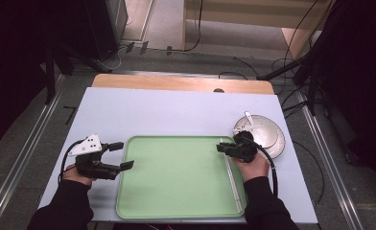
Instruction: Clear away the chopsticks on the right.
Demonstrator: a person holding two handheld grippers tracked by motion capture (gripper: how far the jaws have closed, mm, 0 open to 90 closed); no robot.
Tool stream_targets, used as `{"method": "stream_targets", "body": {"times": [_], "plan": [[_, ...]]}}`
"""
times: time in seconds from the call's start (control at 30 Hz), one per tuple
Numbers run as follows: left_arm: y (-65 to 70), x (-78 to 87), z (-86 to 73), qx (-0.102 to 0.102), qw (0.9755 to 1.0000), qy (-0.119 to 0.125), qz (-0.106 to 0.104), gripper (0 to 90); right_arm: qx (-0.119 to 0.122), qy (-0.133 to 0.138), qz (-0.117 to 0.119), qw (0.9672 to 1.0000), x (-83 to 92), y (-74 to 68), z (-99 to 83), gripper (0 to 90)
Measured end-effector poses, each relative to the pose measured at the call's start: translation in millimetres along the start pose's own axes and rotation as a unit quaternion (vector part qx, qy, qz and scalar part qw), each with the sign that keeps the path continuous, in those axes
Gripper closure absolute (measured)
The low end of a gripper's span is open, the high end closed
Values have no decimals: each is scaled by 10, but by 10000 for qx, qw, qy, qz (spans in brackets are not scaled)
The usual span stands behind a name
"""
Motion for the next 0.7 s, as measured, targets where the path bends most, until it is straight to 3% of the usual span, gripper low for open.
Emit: {"method": "stream_targets", "body": {"times": [0.4, 0.63, 0.7], "plan": [[9, 17, 2, -5, 10000, -1, 10, 199, 286, 433, 404, 9978, 418, -147, 144, 498], [23, 19, -23, -23, 10000, -36, 31, 198, 420, 488, 508, 9966, 568, -159, 186, 408], [26, 30, -40, -15, 10000, -55, 40, 198, 474, 539, 432, 9965, 626, -143, 204, 391]]}}
Point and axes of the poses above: each handheld gripper's, and its own axes: x roughly backward along the jaws, z roughly out of its top, y roughly to its right, the point moved 9 cm from there along -x, roughly forward along the jaws, and after that the axes turned 13 degrees about -y, right-handed, at the moved point
